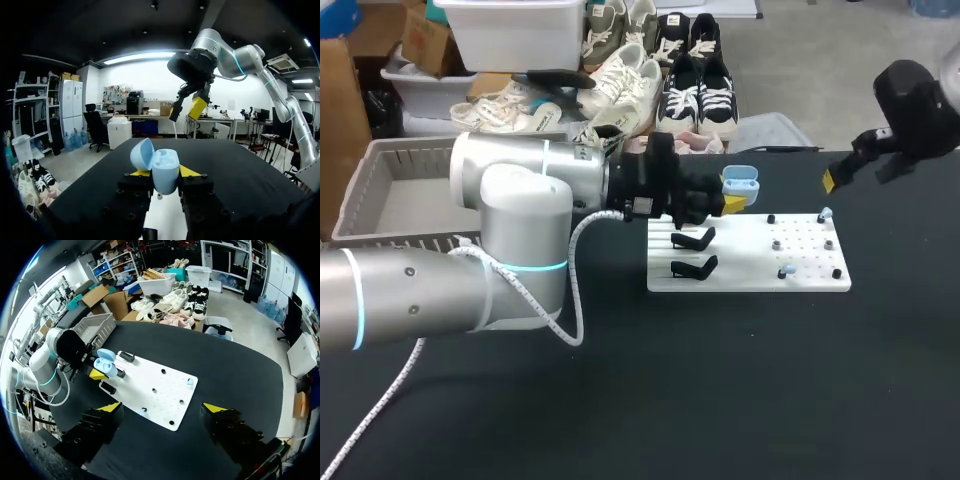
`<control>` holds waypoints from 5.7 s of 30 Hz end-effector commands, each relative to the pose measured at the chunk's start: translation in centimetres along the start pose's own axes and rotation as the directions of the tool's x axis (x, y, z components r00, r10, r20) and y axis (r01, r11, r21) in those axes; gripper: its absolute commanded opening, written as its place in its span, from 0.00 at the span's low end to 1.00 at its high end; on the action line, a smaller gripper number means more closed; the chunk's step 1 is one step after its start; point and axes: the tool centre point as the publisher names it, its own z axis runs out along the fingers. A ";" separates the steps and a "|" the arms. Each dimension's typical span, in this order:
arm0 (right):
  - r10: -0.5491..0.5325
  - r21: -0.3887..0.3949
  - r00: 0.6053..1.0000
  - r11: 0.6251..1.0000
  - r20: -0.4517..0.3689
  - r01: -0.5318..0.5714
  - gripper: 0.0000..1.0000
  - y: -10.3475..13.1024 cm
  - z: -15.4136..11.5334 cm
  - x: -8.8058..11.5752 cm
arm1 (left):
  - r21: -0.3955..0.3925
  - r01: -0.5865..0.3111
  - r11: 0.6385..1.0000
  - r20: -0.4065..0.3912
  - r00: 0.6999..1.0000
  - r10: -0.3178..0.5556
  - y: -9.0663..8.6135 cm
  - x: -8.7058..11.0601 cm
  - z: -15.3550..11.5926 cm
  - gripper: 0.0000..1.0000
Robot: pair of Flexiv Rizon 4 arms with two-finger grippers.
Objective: Pick up each earbud case from the left stands, insert the matching earbuds, close the lid, and place the case in the box.
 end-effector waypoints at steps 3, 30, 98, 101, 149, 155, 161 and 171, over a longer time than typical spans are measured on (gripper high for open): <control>0.001 0.013 1.000 1.000 -0.004 -0.001 1.00 -0.1 -0.7 -0.1 | -0.006 -0.014 1.000 0.010 1.000 0.014 -0.3 0.4 0.2 0.00; -0.090 0.136 0.981 0.984 -0.172 0.114 1.00 -1.8 2.2 -0.4 | -0.040 -0.011 0.999 -0.011 1.000 0.010 0.5 0.5 0.5 0.00; -0.044 0.277 0.959 0.953 -0.279 0.124 0.78 -5.6 12.8 1.3 | -0.040 -0.011 0.999 -0.011 1.000 0.010 0.5 0.5 0.5 0.00; -0.040 0.257 0.967 0.960 -0.250 0.106 0.76 -5.9 13.0 1.3 | -0.040 -0.011 0.999 -0.011 1.000 0.010 0.5 0.5 0.5 0.00; -0.051 0.256 0.960 0.959 -0.276 0.124 0.43 -6.9 14.4 -0.3 | -0.040 -0.011 0.999 -0.011 1.000 0.010 0.5 0.5 0.5 0.00; -0.050 0.256 0.958 0.959 -0.282 0.125 0.38 -7.0 14.5 -0.3 | -0.040 -0.011 0.999 -0.011 1.000 0.010 0.5 0.5 0.5 0.00; -0.048 0.254 0.957 0.959 -0.286 0.125 0.38 -7.2 14.6 -0.3 | -0.040 -0.011 0.999 -0.011 1.000 0.010 0.5 0.5 0.5 0.00; -0.050 0.253 0.956 0.959 -0.290 0.127 0.29 -7.3 14.7 -0.4 | -0.040 -0.011 0.999 -0.011 1.000 0.010 0.5 0.5 0.5 0.00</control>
